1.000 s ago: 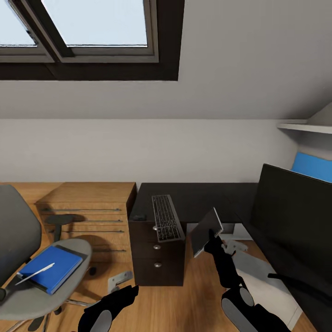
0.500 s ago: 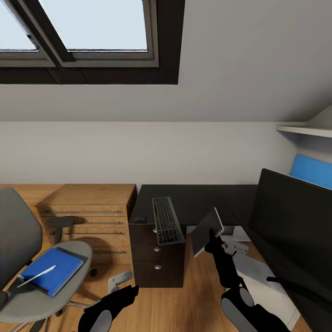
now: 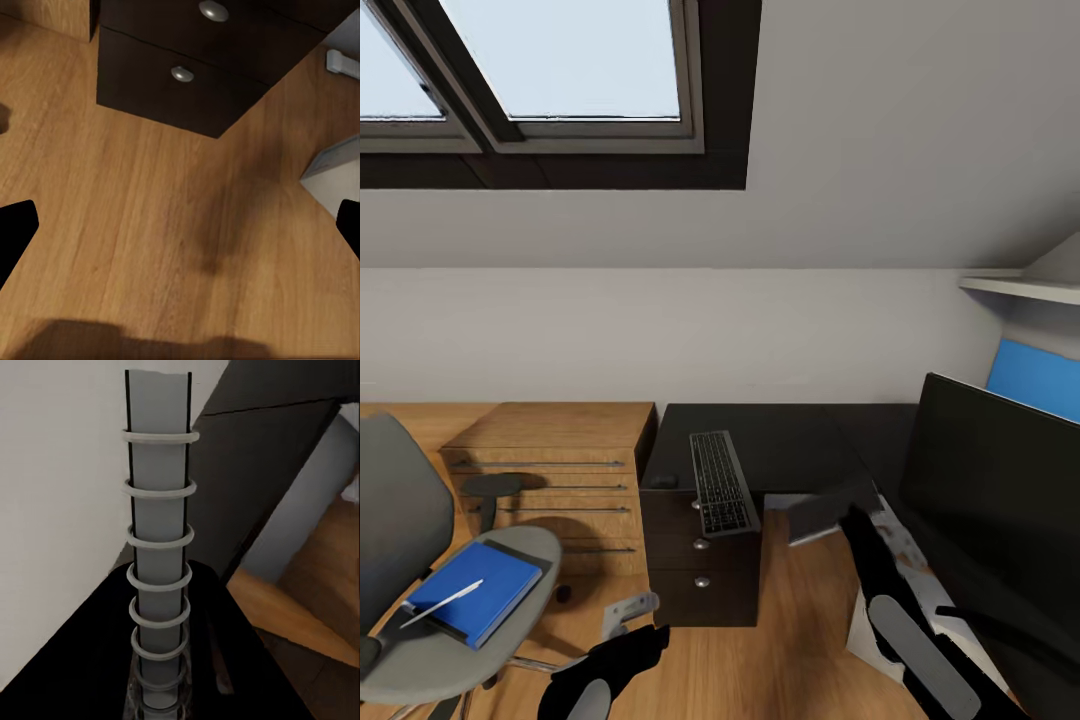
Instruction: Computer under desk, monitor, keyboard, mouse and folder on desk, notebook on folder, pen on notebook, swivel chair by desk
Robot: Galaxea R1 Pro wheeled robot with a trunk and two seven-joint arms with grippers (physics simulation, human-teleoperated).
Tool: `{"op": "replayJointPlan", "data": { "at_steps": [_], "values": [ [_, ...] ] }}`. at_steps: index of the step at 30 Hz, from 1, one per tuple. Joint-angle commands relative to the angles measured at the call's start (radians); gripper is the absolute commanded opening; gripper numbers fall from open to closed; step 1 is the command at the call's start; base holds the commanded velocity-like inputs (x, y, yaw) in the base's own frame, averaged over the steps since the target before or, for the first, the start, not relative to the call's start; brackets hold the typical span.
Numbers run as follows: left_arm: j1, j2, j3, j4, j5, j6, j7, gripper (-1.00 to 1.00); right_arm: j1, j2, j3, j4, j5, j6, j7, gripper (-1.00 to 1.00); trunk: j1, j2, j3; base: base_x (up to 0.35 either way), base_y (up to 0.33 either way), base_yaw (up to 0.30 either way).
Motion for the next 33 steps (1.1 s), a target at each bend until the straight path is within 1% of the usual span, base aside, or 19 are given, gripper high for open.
{"op": "replayJointPlan", "data": {
  "at_steps": [1,2,3,4,5,6,8,12,14,17,18,19,20,21,22,23,24,27,33],
  "values": [
    [-0.001,0.001,-0.003,-0.001,0.009,0.0,0.009,1.0,-0.002,-0.001,-0.003,-0.001,-0.039,0.003,0.0,-1.0,0.0,-0.001,-0.001,0.0,0.0,0.0],
    [-0.001,0.001,-0.004,-0.001,0.009,0.0,0.009,1.0,-0.002,-0.001,-0.008,-0.002,-0.072,0.012,0.001,-1.0,0.0,-0.001,-0.001,0.0,0.0,0.0],
    [-0.001,0.001,-0.005,-0.001,0.009,0.0,0.008,1.0,-0.003,-0.002,-0.016,-0.002,-0.13,0.029,0.002,-1.0,0.0,-0.001,-0.001,0.0,0.0,0.0],
    [-0.001,0.001,-0.005,-0.001,0.009,0.0,0.007,1.0,-0.003,-0.002,-0.022,-0.002,-0.178,0.046,0.005,-1.0,0.0,-0.001,-0.001,0.0,0.0,0.0],
    [-0.001,0.001,-0.005,-0.001,0.009,0.0,0.007,1.0,-0.003,-0.002,-0.024,-0.002,-0.197,0.055,0.006,-1.0,0.0,-0.001,-0.001,0.0,0.0,0.0],
    [-0.001,0.002,-0.006,-0.001,0.009,0.0,0.006,1.0,-0.004,-0.002,-0.027,-0.001,-0.225,0.073,0.011,-1.0,0.0,-0.001,-0.001,0.012,0.0,0.0],
    [-0.001,0.002,-0.006,-0.001,0.008,-0.001,0.006,1.0,-0.004,-0.002,-0.03,-0.001,-0.25,0.096,0.02,-1.0,0.0,-0.001,-0.001,0.072,0.0,0.0],
    [-0.001,0.002,-0.006,-0.001,0.008,-0.002,0.006,1.0,-0.004,-0.003,-0.032,-0.002,-0.269,0.118,0.043,-1.0,0.0,-0.001,-0.001,0.211,0.0,0.0],
    [-0.001,0.002,-0.006,-0.001,0.008,-0.002,0.007,1.0,-0.004,-0.003,-0.032,-0.002,-0.272,0.121,0.057,-1.0,0.0,-0.001,-0.001,0.283,0.0,0.0],
    [-0.001,0.002,-0.006,-0.001,0.008,-0.002,0.007,1.0,-0.003,-0.005,-0.031,-0.002,-0.274,0.121,0.107,-1.0,0.0,-0.001,-0.001,0.304,0.0,0.0],
    [-0.001,0.002,-0.006,-0.001,0.008,-0.002,0.007,1.0,-0.003,-0.005,-0.031,0.0,-0.274,0.121,0.144,-1.0,0.0,-0.001,-0.001,0.313,0.0,0.0],
    [-0.001,0.002,-0.006,-0.001,0.008,-0.002,0.007,1.0,-0.003,-0.005,-0.031,0.002,-0.274,0.121,0.165,-1.0,0.0,-0.001,-0.001,0.315,0.0,0.0],
    [-0.001,0.002,-0.006,-0.001,0.008,-0.002,0.007,1.0,-0.002,-0.005,-0.03,0.005,-0.274,0.122,0.212,-1.0,0.0,-0.001,-0.001,0.318,0.0,0.0],
    [-0.001,0.002,-0.006,-0.001,0.008,-0.002,0.007,1.0,-0.002,-0.005,-0.03,0.007,-0.273,0.121,0.236,-1.0,0.0,-0.001,-0.001,0.319,0.0,0.0],
    [-0.001,0.002,-0.006,-0.001,0.008,-0.002,0.007,1.0,-0.001,-0.006,-0.03,0.014,-0.273,0.121,0.284,-1.0,0.0,-0.001,-0.001,0.32,0.0,0.0],
    [-0.001,0.002,-0.006,-0.001,0.008,-0.002,0.007,1.0,0.0,-0.006,-0.03,0.016,-0.272,0.121,0.307,-1.0,0.0,-0.001,-0.001,0.321,0.0,0.0],
    [-0.001,0.002,-0.006,-0.001,0.008,-0.002,0.006,1.0,0.001,-0.007,-0.031,0.023,-0.271,0.12,0.35,-1.0,0.0,-0.001,-0.001,0.323,0.0,0.0],
    [-0.001,0.002,-0.006,-0.001,0.008,-0.002,0.005,1.0,0.002,-0.009,-0.031,0.041,-0.271,0.12,0.418,-1.0,0.0,-0.001,-0.001,0.325,0.0,0.0],
    [-0.001,0.002,-0.006,-0.001,0.008,-0.002,0.004,1.0,0.002,-0.01,-0.032,0.069,-0.27,0.12,0.466,-1.0,0.0,-0.001,-0.001,0.275,0.0,0.0]
  ]
}}
